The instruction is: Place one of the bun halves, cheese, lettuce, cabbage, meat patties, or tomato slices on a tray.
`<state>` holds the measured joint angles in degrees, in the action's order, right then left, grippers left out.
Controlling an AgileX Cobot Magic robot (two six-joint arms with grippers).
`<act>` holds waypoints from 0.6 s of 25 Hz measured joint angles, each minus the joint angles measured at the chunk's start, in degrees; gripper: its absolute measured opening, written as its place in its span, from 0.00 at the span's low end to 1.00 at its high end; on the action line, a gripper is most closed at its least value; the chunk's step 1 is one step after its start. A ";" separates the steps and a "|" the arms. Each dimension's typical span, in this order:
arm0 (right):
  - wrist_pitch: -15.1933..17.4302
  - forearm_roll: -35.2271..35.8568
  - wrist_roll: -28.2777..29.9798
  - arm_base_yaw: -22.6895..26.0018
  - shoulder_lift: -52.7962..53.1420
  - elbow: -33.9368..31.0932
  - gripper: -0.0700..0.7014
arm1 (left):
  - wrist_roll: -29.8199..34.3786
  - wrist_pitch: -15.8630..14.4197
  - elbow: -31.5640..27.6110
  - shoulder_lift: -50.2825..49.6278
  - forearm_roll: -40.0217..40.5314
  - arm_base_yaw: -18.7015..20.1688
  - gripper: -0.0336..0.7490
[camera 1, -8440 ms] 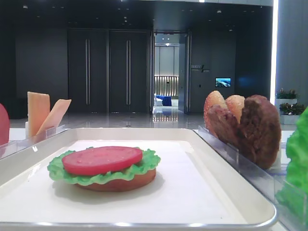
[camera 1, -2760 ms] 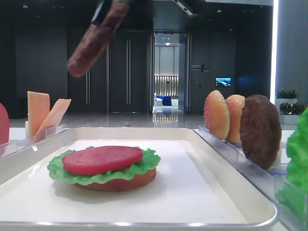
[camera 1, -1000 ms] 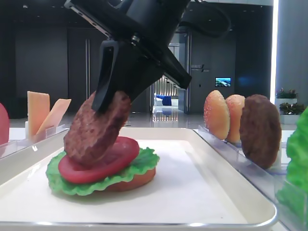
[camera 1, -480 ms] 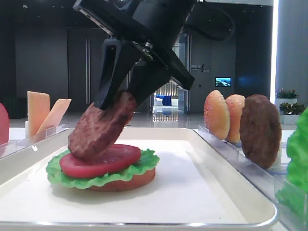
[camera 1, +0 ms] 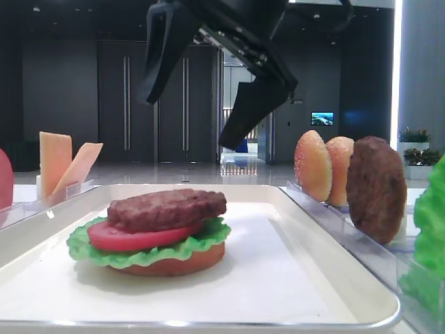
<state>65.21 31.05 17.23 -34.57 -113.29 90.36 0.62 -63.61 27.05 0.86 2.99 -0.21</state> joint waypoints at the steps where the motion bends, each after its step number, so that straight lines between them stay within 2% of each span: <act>1: 0.67 -1.15 -0.71 0.22 0.50 1.17 0.90 | 0.00 0.00 0.00 0.00 0.00 0.00 0.64; 5: 2.51 -6.94 -4.97 0.35 2.84 4.49 0.91 | 0.00 0.00 0.00 0.00 0.00 0.00 0.64; 11: 4.06 -15.44 -11.12 0.84 7.07 4.89 0.91 | 0.00 0.00 0.00 0.00 0.00 0.00 0.64; 13: 4.49 -22.04 -15.47 2.72 8.69 4.89 0.90 | 0.00 0.00 0.00 0.00 0.00 0.00 0.64; 15: 4.49 -28.05 -19.48 7.37 10.06 4.89 0.88 | 0.00 0.00 0.00 0.00 0.00 0.00 0.64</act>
<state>69.69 3.00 -2.25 -27.20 -103.23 95.25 0.62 -63.61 27.05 0.86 2.99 -0.21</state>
